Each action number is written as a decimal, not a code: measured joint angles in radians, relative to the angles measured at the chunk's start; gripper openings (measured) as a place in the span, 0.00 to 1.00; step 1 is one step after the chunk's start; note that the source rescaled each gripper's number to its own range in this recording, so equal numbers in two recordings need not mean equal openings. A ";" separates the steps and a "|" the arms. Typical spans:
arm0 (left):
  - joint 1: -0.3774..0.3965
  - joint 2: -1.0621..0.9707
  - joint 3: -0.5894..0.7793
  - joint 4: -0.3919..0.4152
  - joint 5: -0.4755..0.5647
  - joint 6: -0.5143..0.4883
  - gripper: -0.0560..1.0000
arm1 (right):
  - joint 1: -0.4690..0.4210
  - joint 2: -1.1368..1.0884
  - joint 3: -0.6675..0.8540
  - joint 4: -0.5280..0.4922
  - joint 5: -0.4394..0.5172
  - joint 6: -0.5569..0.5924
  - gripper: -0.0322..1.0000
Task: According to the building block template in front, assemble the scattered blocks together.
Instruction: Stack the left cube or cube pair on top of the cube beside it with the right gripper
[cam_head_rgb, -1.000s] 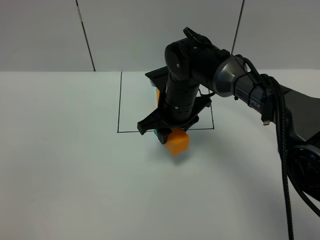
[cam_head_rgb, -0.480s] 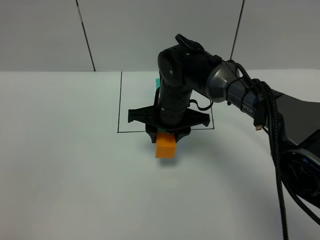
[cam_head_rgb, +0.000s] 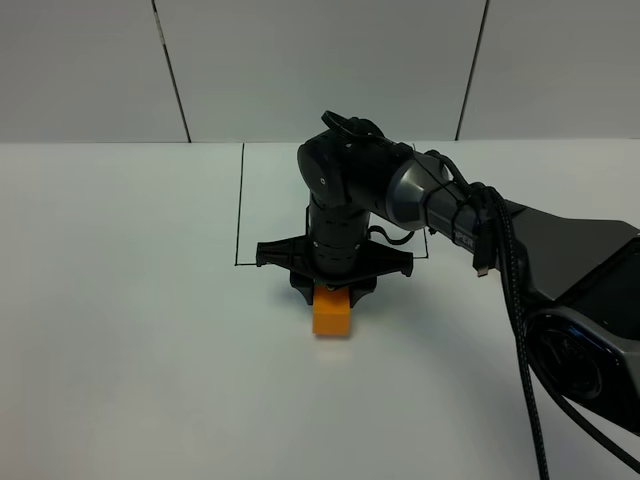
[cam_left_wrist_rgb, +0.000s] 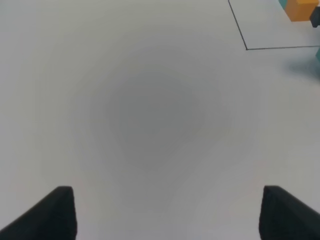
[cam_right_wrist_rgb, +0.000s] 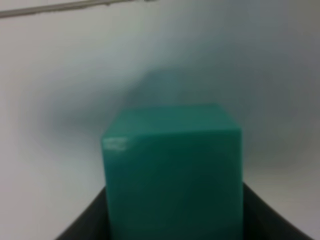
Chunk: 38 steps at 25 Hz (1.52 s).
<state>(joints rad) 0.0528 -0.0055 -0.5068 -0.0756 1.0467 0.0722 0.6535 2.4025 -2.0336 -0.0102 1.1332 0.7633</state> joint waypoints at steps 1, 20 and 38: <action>0.000 0.000 0.000 0.000 0.000 0.000 0.69 | 0.000 0.003 0.000 -0.004 0.000 0.003 0.05; 0.000 0.000 0.000 0.000 0.000 0.001 0.69 | 0.031 0.039 0.000 -0.052 0.000 -0.067 0.05; 0.000 0.000 0.000 0.000 0.000 0.001 0.69 | 0.031 0.037 0.000 -0.047 0.009 -0.112 0.98</action>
<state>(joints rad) 0.0528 -0.0055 -0.5068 -0.0756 1.0467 0.0732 0.6849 2.4396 -2.0336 -0.0573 1.1417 0.6508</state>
